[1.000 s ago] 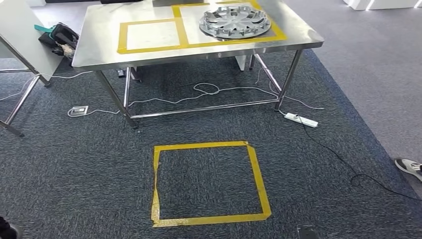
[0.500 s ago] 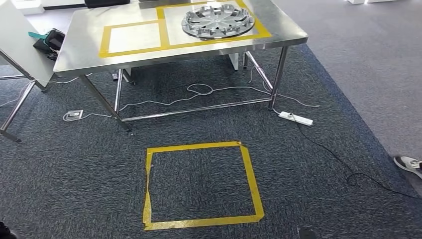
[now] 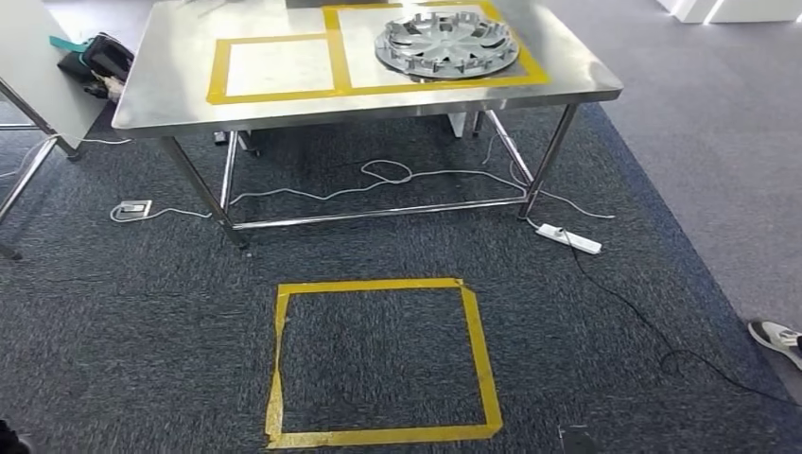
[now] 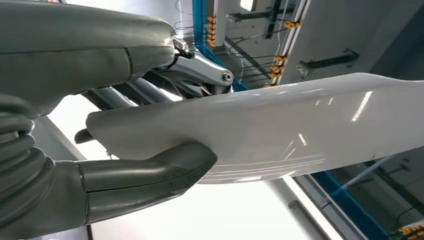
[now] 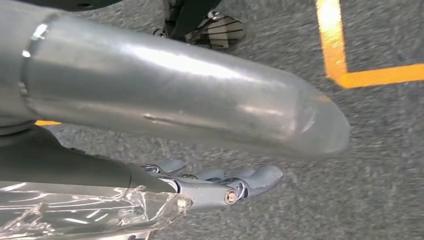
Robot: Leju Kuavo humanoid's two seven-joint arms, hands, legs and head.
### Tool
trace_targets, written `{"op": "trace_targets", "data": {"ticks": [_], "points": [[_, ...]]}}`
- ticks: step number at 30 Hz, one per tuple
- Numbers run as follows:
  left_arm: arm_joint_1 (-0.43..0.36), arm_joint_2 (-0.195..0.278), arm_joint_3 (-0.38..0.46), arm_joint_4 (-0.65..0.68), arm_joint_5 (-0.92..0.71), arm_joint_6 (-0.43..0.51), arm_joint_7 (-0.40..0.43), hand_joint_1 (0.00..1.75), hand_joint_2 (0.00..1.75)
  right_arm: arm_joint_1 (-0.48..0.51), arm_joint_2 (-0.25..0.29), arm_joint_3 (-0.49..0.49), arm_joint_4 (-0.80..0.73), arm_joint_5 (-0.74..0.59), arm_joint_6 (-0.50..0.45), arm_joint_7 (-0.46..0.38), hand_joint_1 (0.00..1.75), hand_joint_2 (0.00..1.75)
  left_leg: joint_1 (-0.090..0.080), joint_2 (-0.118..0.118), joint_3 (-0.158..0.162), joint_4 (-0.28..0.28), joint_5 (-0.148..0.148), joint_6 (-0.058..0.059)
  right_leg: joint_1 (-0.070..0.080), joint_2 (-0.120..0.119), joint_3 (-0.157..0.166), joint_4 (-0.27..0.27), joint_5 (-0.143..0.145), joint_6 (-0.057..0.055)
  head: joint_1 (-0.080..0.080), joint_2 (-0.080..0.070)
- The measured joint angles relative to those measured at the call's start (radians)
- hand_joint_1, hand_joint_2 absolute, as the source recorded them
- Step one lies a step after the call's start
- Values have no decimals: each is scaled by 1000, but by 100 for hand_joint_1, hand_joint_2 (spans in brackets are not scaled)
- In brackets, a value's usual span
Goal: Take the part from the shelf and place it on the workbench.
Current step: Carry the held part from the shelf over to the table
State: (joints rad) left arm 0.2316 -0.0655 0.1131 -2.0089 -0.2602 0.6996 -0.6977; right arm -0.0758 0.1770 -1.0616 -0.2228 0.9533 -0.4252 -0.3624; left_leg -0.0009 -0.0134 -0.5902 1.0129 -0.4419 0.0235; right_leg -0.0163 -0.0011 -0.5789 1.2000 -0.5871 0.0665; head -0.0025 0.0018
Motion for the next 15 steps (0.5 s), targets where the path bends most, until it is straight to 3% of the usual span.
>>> {"op": "trace_targets", "data": {"ticks": [2,3,4,5,6,8,9,10,12,14,15], "points": [[1,-2,-1,0,0,0,0,175,175,5,0,0,0,0,0,0,0,0,-5,-2,23,0,-21,6,6,1,-78,89,-39,-3,2,0],[2,-3,-2,0,0,0,0,175,175,7,0,0,0,0,0,0,0,0,-7,-4,39,0,-33,7,9,1,-101,93,-41,-6,3,0],[2,-3,-2,0,0,0,0,175,175,9,0,0,0,0,0,0,0,0,-10,-5,58,0,-47,8,11,1,-109,67,-23,-9,3,0],[2,-4,-2,0,0,0,0,175,175,10,0,0,0,0,0,0,0,0,-12,-7,79,0,-61,8,13,2,-106,16,17,-14,3,0],[2,-4,-2,0,0,0,0,175,175,11,0,0,0,0,0,0,0,0,-14,-7,97,0,-76,7,16,3,-98,-41,76,-19,3,0],[2,-4,-2,0,0,0,0,175,175,11,0,0,0,0,0,1,0,0,-15,-8,121,1,-102,1,22,4,-82,-115,148,-31,1,0],[2,-4,-3,0,0,0,0,175,175,12,0,0,0,0,1,2,0,0,-15,-9,128,2,-110,-4,25,4,-76,-125,159,-37,0,0],[2,-4,-3,-1,0,0,0,175,175,11,0,0,0,1,1,2,0,0,-14,-10,132,4,-112,-9,27,3,-69,-129,149,-43,-1,0],[2,-4,-3,-2,0,0,0,175,175,9,-1,-1,0,1,2,3,0,0,-13,-7,115,46,-91,-21,23,4,-46,-143,147,-54,-3,0],[2,-4,-4,-3,-1,0,0,175,175,7,-2,-1,0,1,2,2,0,0,-11,-3,43,153,-69,-34,14,5,-15,-164,138,-61,-5,0],[2,-4,-4,-3,-1,1,0,175,175,7,-2,-1,0,2,2,2,0,0,-8,-2,-4,210,-80,-41,11,4,2,-173,130,-62,-6,0]]}}
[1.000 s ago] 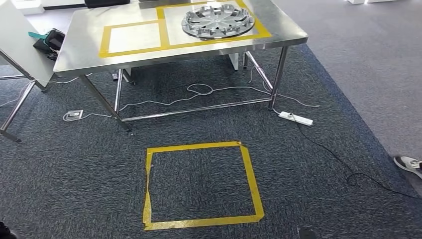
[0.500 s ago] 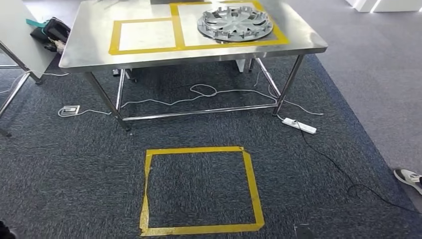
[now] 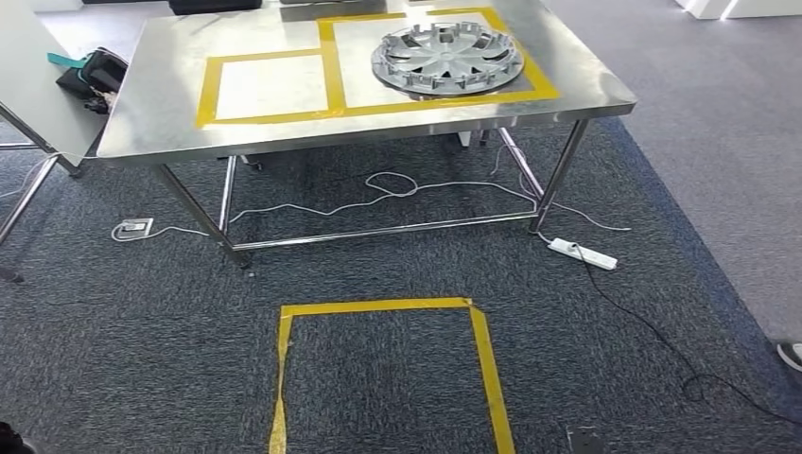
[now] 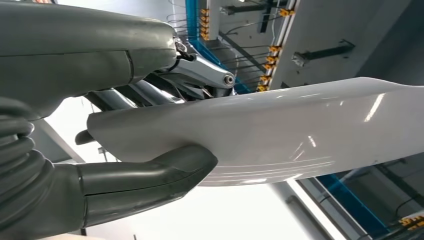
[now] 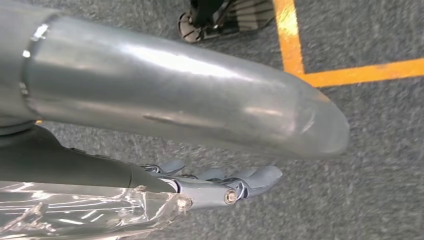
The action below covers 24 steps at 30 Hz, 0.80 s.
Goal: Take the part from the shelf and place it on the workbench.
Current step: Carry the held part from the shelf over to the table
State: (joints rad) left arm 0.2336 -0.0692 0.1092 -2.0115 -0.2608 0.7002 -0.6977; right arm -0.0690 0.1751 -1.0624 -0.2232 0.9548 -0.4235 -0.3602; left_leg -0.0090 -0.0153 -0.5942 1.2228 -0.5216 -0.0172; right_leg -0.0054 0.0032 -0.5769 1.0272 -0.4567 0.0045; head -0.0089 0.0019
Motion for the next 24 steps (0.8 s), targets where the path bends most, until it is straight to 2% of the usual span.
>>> {"op": "trace_targets", "data": {"ticks": [2,3,4,5,8,9,10,12,13,14,15,16,17,18,19,20,21,23,24], "points": [[2,0,0,0,0,0,0,175,175,2,0,0,0,0,0,0,0,0,8,1,-80,63,-65,-10,-7,0,35,-13,-20,3,0,0],[2,0,0,0,0,0,0,175,175,3,0,0,0,0,0,0,0,0,11,1,-105,63,-92,-14,-11,1,53,-16,-32,6,0,0],[2,0,0,0,2,0,0,175,175,3,0,0,0,0,0,0,0,0,15,2,-117,41,-98,-18,-15,3,72,-18,-46,10,-1,0],[2,0,0,0,4,0,0,175,175,3,0,0,0,0,0,1,0,0,18,3,-120,-1,-72,-22,-20,4,92,-19,-61,16,-1,0],[2,0,0,1,13,0,0,175,175,2,0,0,0,2,0,1,0,0,27,24,-108,-172,122,-28,-23,5,136,-22,-111,37,-9,0],[2,0,1,1,15,0,0,175,175,2,0,0,0,3,0,1,0,0,28,30,-105,-205,162,-24,-21,3,150,-28,-123,44,-12,0],[2,0,1,1,17,0,0,175,175,1,0,0,0,4,0,1,0,0,28,31,-103,-221,169,-18,-20,1,165,-30,-125,52,-13,0],[2,0,1,1,18,0,0,175,175,-2,0,0,0,5,0,1,0,0,28,20,-84,-223,158,1,-20,-3,177,-19,-113,65,-4,0],[2,1,2,1,18,0,0,175,175,-4,0,0,0,5,0,1,0,0,27,17,-71,-225,151,9,-21,-4,161,16,-106,68,2,0],[3,1,3,1,17,0,0,175,175,-6,0,0,0,6,0,0,0,0,25,15,-56,-225,143,17,-21,-5,133,67,-110,68,7,0],[4,1,3,1,17,0,0,175,175,-7,0,0,0,6,1,0,0,0,23,14,-43,-226,133,23,-20,-5,92,129,-126,66,11,0],[5,1,4,1,17,0,0,175,175,-7,0,0,0,6,1,1,0,0,19,13,-29,-226,121,28,-16,-5,46,187,-159,64,14,0],[5,0,4,1,17,0,0,175,175,-5,0,0,0,6,1,1,0,0,16,11,-14,-226,108,32,-12,-4,2,227,-204,60,17,0],[5,0,4,1,17,0,0,175,175,-2,0,0,1,6,1,1,0,0,12,8,5,-226,93,35,-7,-4,-32,244,-248,55,18,0],[5,0,4,1,17,0,0,175,175,0,0,0,1,6,1,1,0,0,8,6,26,-226,76,37,-2,-4,-56,235,-277,50,20,0],[5,0,4,1,17,0,0,175,175,1,0,0,1,6,1,2,0,0,4,4,49,-226,59,39,3,-3,-70,204,-274,43,22,0],[5,0,4,1,17,0,0,175,175,3,0,0,1,7,1,2,0,0,1,4,71,-226,41,40,8,-3,-77,157,-223,34,23,0],[5,0,4,2,17,-1,0,175,175,6,0,0,1,7,1,2,0,0,-6,1,108,-224,5,39,18,-1,-84,65,-61,18,22,0],[5,0,3,2,17,-1,0,175,175,8,0,0,1,7,1,3,0,0,-7,-1,120,-226,-10,36,22,-1,-81,38,-1,12,20,0]]}}
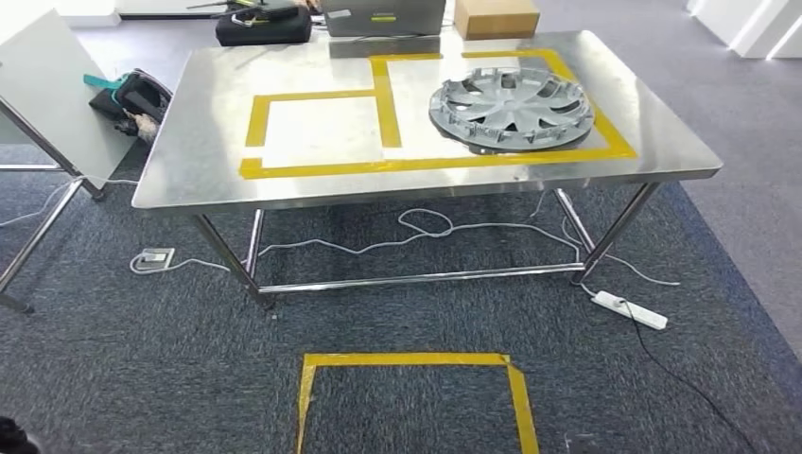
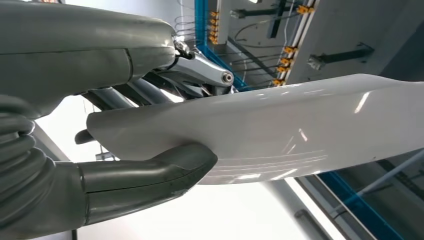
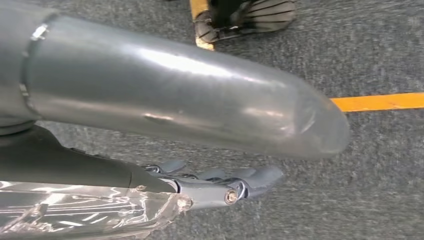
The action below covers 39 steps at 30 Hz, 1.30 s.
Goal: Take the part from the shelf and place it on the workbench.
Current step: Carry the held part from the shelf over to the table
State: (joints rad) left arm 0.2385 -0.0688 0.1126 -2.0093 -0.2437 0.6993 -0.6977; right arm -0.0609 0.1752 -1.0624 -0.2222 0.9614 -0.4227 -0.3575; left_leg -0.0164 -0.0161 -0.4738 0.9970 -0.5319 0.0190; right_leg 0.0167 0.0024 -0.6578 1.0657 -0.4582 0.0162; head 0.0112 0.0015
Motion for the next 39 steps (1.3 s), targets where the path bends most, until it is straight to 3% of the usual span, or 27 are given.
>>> {"op": "trace_targets", "data": {"ticks": [1,3,4,6,8,10,11,12,15,16,18,19,21,22,24,25,26,27,28,29,30,31,32,34,36,39], "points": [[0,0,0,0,0,0,0,175,175,0,0,0,0,0,0,0,0,0,-1,-2,11,2,-8,-5,3,1,5,-13,25,-5,0,0],[0,0,0,0,0,0,0,175,175,-5,0,0,0,1,0,1,0,0,1,-3,20,13,-9,-14,2,3,32,-21,20,-14,1,0],[-1,0,0,0,0,0,0,175,175,-8,0,0,0,1,0,0,0,0,2,-1,8,43,-2,-20,-1,4,44,-27,18,-18,-1,0],[-2,0,-1,-1,0,0,0,175,175,-10,0,0,0,1,0,0,0,0,5,1,-62,149,-3,-32,-7,5,70,-37,9,-22,-7,0],[-2,0,-1,-1,0,0,0,175,175,-9,0,0,0,1,0,-1,0,0,10,2,-155,253,-58,-42,-10,6,98,-45,-11,-23,-10,0],[-1,0,-1,0,0,0,0,175,175,-7,0,0,0,1,0,0,0,0,13,2,-214,270,-133,-46,-14,9,135,-51,-38,-21,-10,0],[-1,0,-1,0,1,1,0,175,175,-6,0,0,0,1,0,0,0,0,14,3,-227,244,-139,-47,-18,11,157,-52,-54,-18,-10,0],[-1,0,-1,0,0,1,0,175,175,-6,0,0,0,1,0,0,0,0,14,3,-232,200,-106,-48,-21,13,178,-53,-72,-13,-11,0],[1,0,-1,0,0,1,0,175,175,-6,0,0,0,1,0,0,0,0,17,17,-230,50,127,-46,-22,15,223,-60,-124,3,-19,0],[1,0,-1,0,1,1,0,175,175,-6,0,0,0,1,0,0,0,0,17,19,-228,24,170,-42,-19,15,237,-62,-132,10,-21,0],[1,0,-1,0,1,1,0,175,175,-9,0,0,0,2,-1,0,0,0,19,16,-214,14,169,-27,-18,12,252,-56,-128,23,-17,0],[1,0,-1,0,0,1,0,175,175,-11,0,0,0,2,0,0,0,0,21,15,-202,12,163,-19,-17,10,245,-26,-114,28,-13,0],[1,0,1,0,0,1,0,175,175,-16,0,0,0,2,0,-1,0,0,23,15,-177,11,147,-8,-17,6,177,85,-109,34,-8,0],[1,0,1,0,0,1,0,175,175,-16,0,0,0,2,0,-1,0,0,22,15,-164,11,134,-4,-17,5,131,149,-127,36,-6,0],[2,0,1,0,0,1,0,175,175,-13,0,0,0,2,0,-1,0,0,20,13,-136,11,108,0,-17,5,52,221,-207,38,-3,0],[2,0,1,0,0,1,0,175,175,-11,1,0,0,2,0,-1,0,0,18,11,-118,11,93,1,-17,5,28,222,-243,38,-1,0],[2,0,1,0,0,1,0,175,175,-9,1,0,1,2,0,-1,0,0,17,10,-97,11,77,2,-17,5,14,199,-257,36,1,0],[2,0,1,0,0,1,0,175,175,-8,1,0,1,2,0,-1,0,0,15,9,-75,11,61,1,-16,5,9,156,-237,33,3,0],[2,0,1,0,1,1,0,175,175,-8,1,0,1,2,0,-1,0,0,14,9,-55,11,46,0,-16,5,9,103,-188,30,4,0],[1,0,1,0,1,1,0,175,175,-7,1,0,1,2,0,-1,0,0,14,9,-38,10,30,-1,-15,5,13,55,-105,25,5,0],[1,0,1,0,1,0,0,175,175,-7,1,0,1,3,0,-1,0,0,13,8,-26,9,18,-5,-13,3,14,17,-45,21,4,0],[1,0,1,1,1,0,0,175,175,-7,1,0,1,3,0,-1,0,0,14,7,-20,8,9,-10,-9,2,17,-3,0,16,3,0],[0,0,1,1,2,0,0,175,175,-7,1,0,2,4,0,-1,0,0,15,6,-16,10,6,-17,-6,2,20,-12,22,9,1,0],[0,0,1,1,2,0,0,175,175,-8,1,0,2,5,-1,-2,0,0,17,5,-10,21,6,-29,-5,4,43,-24,11,-5,0,0],[-2,1,0,1,2,0,0,175,175,-10,0,0,2,8,-1,-2,0,0,17,7,-34,78,2,-37,-10,7,72,-36,1,-16,-6,0],[-2,6,-3,2,1,0,0,175,175,-13,1,0,2,13,-2,1,0,0,19,8,-156,239,-49,-47,-13,8,104,-44,-21,-21,-12,0]]}}
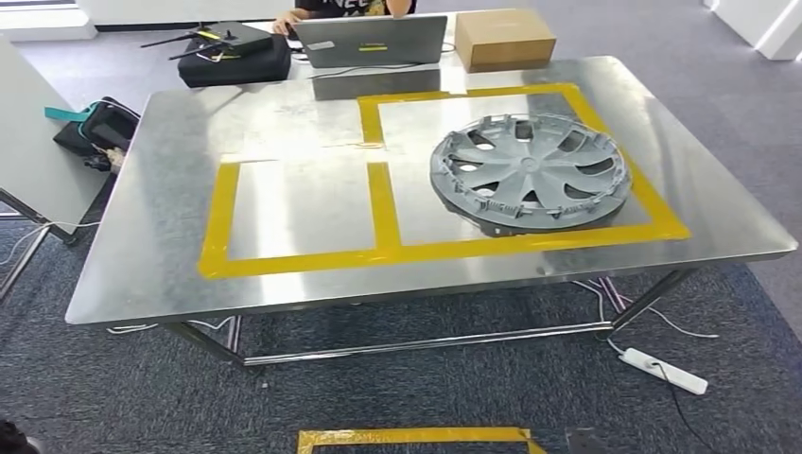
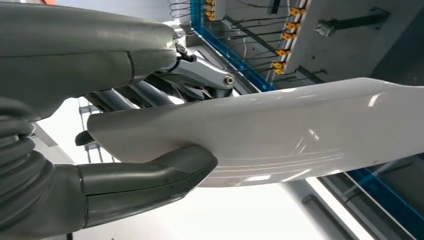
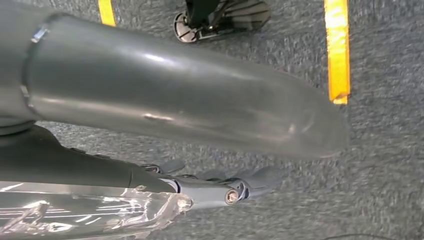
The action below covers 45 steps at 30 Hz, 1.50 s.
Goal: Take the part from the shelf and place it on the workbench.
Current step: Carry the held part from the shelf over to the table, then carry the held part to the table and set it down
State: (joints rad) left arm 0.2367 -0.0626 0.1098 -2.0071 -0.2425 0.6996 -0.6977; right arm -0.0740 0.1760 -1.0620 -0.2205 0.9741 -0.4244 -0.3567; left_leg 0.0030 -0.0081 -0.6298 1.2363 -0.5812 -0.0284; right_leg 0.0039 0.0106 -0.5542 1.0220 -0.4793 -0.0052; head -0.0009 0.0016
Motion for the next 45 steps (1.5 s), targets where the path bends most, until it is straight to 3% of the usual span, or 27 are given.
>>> {"op": "trace_targets", "data": {"ticks": [2,3,5,7,11,13,15,16,17,18,20,22,23,26,27,34,39,45], "points": [[2,2,-2,1,-2,0,0,175,175,3,1,0,0,1,-1,2,0,0,0,0,-60,34,-11,1,0,1,24,0,-19,1,0,0],[2,2,-2,1,-4,0,0,175,175,4,2,0,0,1,-1,2,0,0,0,0,-68,9,15,3,0,2,38,0,-29,2,-1,0],[2,2,-3,2,-8,0,0,175,175,4,2,0,0,0,-1,2,0,0,-1,1,-57,-98,123,8,-1,5,64,-1,-52,8,-1,0],[2,2,-6,3,-9,0,0,175,175,4,2,0,0,0,-2,3,0,0,-3,2,-46,-185,194,12,2,8,77,2,-76,19,-2,0],[-5,5,-19,6,-12,0,0,175,175,0,2,0,0,0,-2,11,0,0,-1,1,-35,-212,199,27,4,6,91,-2,-109,38,-1,0],[-10,7,-31,11,-15,0,0,175,175,-3,2,0,0,4,1,16,0,0,2,2,-24,-219,195,38,3,1,61,65,-148,48,2,0],[-11,12,-41,21,-11,-3,0,175,175,-4,2,1,1,13,11,22,0,0,2,4,-18,-219,187,45,1,-2,-18,198,-203,55,4,0],[-11,16,-47,28,-5,-7,0,175,175,-3,2,2,2,19,17,26,0,0,2,3,-15,-219,183,47,1,-2,-55,249,-213,56,4,0],[-11,20,-52,36,5,-15,0,175,175,-2,2,3,2,26,22,30,0,0,1,3,-11,-218,179,47,0,-2,-77,267,-202,57,4,0],[-11,25,-56,45,15,-27,0,175,175,-2,3,5,3,34,26,35,0,0,2,2,-5,-218,175,46,0,-2,-80,245,-169,57,4,0],[-12,34,-58,64,30,-53,0,175,175,-6,3,11,4,48,31,44,0,0,2,1,8,-218,168,40,-2,-3,-43,121,-78,55,4,0],[-16,42,-60,79,35,-73,0,175,175,-14,5,18,4,58,33,49,0,0,-2,0,16,-218,163,31,-2,-2,-12,28,-26,49,3,0],[-19,46,-62,85,36,-82,0,175,175,-18,7,21,4,62,33,49,0,0,-4,-1,17,-218,159,32,-2,-1,-7,15,-20,47,3,0],[-31,52,-72,111,49,-119,0,175,175,-34,8,32,4,72,34,46,0,0,-8,-1,16,-221,164,62,-3,1,-2,10,-10,45,2,0],[-37,52,-74,121,53,-128,0,175,175,-39,8,36,4,74,35,46,0,0,-9,-1,16,-223,169,67,-3,2,-4,10,-9,43,2,0],[-92,58,-99,203,60,-247,37,175,175,-62,5,48,4,68,33,20,0,0,-7,-1,18,-239,182,24,-1,0,-13,11,-6,35,2,0],[-204,60,-151,347,48,-327,73,175,175,-85,-6,48,4,48,34,15,0,0,-7,-1,17,-240,182,16,-2,1,-17,11,-4,31,2,0],[-335,61,-214,528,11,-409,140,175,175,-73,-7,49,4,57,44,52,0,0,-9,-3,13,-240,185,18,-4,-1,-19,6,0,33,3,0]]}}
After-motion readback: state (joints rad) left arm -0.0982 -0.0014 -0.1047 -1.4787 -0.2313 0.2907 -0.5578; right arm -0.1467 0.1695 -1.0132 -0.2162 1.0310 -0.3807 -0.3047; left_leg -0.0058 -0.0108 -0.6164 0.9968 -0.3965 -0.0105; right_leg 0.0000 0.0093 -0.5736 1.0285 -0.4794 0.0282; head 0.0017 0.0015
